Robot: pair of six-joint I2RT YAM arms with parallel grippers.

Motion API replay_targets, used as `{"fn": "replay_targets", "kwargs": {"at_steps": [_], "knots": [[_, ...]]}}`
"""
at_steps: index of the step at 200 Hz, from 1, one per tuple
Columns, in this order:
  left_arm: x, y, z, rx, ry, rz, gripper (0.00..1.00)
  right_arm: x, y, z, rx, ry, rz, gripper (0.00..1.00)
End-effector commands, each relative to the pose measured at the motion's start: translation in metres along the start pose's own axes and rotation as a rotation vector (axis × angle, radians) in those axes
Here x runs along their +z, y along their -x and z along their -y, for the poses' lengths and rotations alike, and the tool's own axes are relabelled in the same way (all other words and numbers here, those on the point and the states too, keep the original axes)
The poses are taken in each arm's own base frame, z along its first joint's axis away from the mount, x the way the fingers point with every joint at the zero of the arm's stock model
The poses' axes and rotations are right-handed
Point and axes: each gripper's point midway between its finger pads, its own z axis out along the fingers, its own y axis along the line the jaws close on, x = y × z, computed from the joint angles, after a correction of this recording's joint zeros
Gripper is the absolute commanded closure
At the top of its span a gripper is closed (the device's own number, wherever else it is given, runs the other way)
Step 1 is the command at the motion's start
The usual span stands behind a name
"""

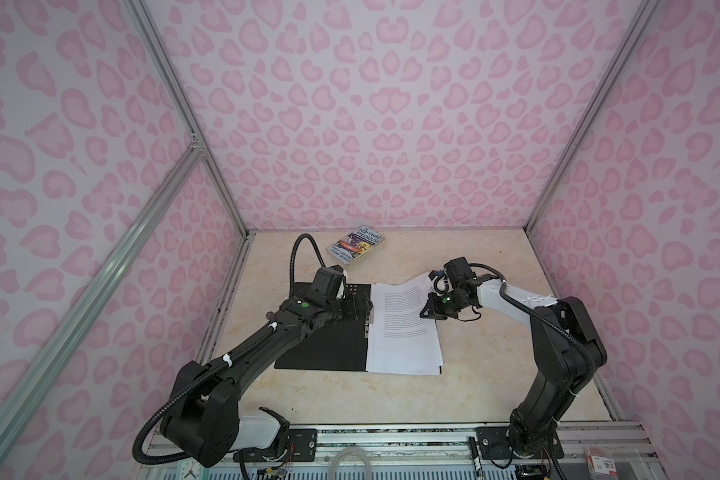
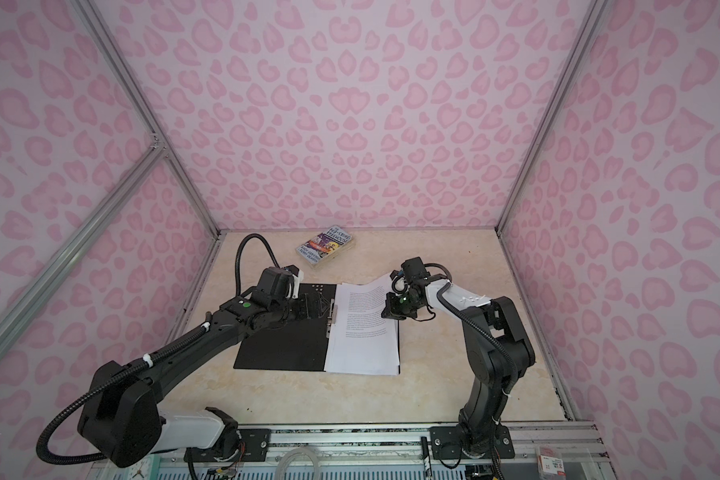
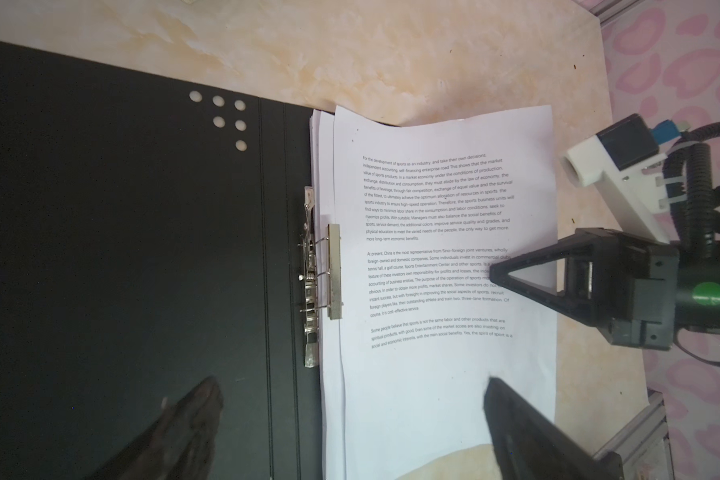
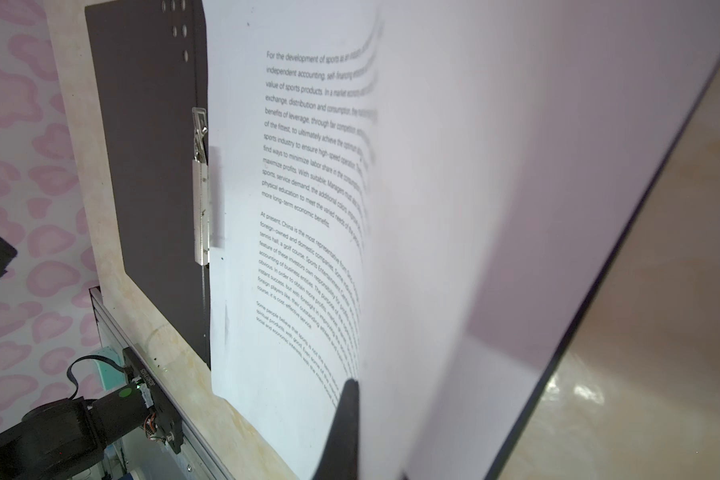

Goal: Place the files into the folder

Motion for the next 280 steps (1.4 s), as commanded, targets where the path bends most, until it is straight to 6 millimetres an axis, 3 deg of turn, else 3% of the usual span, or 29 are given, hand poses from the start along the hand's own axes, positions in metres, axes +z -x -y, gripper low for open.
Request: {"fn": "replay_targets", "kwargs": {"at_steps": [1, 185, 214, 258, 280], "knots": [[0.006, -0.004, 0.004, 0.019, -0.027, -0.032, 0.0, 0.005, -0.001, 0.002, 0.023, -0.004, -0.012, 1.0], [0.023, -0.015, -0.002, 0.022, -0.031, -0.109, 0.0, 0.023, -0.007, -0.005, 0.068, 0.017, -0.024, 0.99], [0.027, -0.018, -0.002, 0.019, -0.038, -0.129, 0.0, 0.023, -0.01, -0.004, 0.071, 0.011, -0.027, 0.81], [0.035, -0.023, 0.006, 0.019, -0.085, -0.175, 0.0, 0.018, -0.007, -0.001, 0.063, -0.021, -0.011, 0.68], [0.042, -0.027, 0.009, 0.021, -0.109, -0.21, 0.03, 0.012, -0.005, 0.011, 0.064, -0.111, -0.008, 0.55]]}}
